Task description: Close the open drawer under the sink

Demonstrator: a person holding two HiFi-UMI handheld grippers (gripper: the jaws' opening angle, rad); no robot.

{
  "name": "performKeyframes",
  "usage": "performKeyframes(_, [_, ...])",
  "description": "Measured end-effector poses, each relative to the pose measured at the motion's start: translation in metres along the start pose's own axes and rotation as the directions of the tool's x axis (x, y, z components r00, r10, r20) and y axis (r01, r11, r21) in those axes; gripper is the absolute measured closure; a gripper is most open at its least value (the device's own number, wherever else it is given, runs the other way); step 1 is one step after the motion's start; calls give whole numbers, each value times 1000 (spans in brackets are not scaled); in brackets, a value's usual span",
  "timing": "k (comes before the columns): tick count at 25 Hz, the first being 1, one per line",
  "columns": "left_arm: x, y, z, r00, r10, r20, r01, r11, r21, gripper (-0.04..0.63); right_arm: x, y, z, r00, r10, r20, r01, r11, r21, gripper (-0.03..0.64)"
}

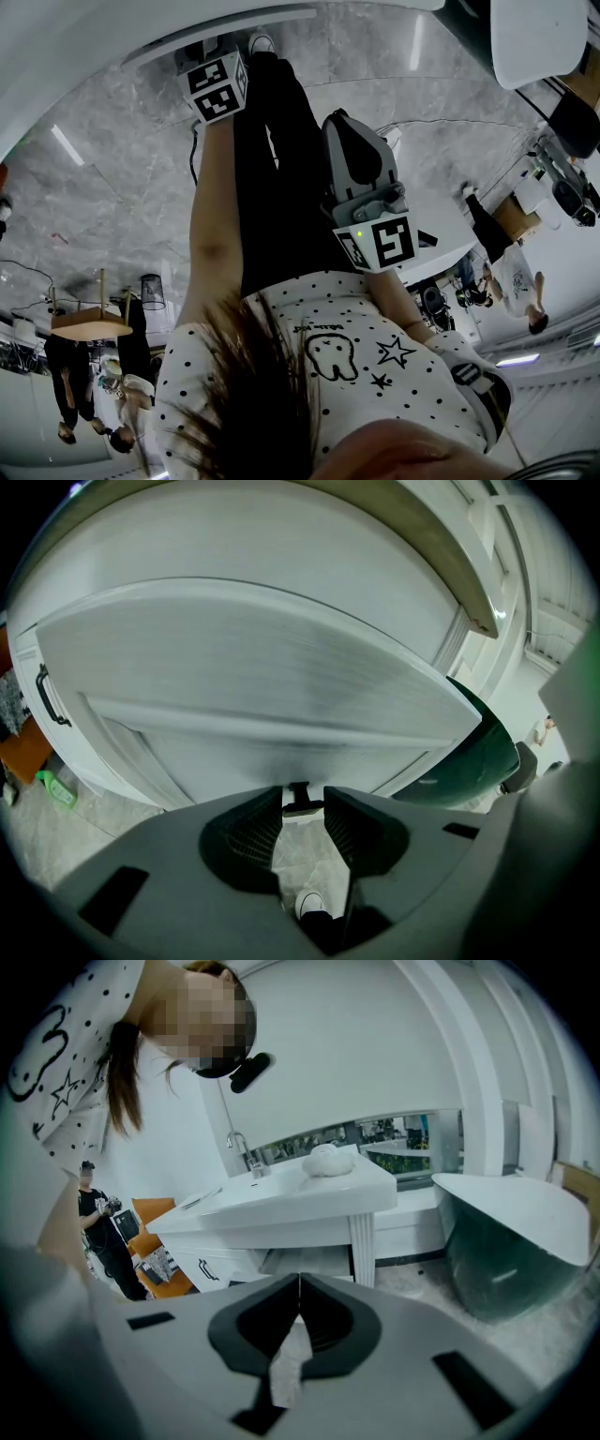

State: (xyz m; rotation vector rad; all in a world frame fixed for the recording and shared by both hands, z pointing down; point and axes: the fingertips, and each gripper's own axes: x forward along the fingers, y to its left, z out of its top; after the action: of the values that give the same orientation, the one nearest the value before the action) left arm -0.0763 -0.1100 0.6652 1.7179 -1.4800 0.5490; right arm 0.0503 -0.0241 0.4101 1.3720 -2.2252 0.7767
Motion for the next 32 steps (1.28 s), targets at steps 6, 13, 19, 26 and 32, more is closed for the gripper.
performKeyframes(6, [-1,-1,3,1000,1,11,-1,1000,-3,454,-3,-1,-1,1000,2,-1,-2,1000,1,601])
performKeyframes(13, [4,1,11,1000,4,25,-4,1000,-5,454,-3,-2,-1,1000,2,-1,-2,1000,0,601])
performKeyframes(19, [9,5,25,999,5,44,-5,1000,-5,454,-2,-2,1,1000,1,-3,-1,1000,0,601])
performKeyframes(26, [13,6,34,998,5,58,-4,1000,-11,454,-3,-3,0,1000,1,-3,-1,1000,1,601])
performKeyframes(32, [20,4,38,998,5,63,-4,1000,-14,454,-1,-9,0,1000,-3,-6,3,1000,4,601])
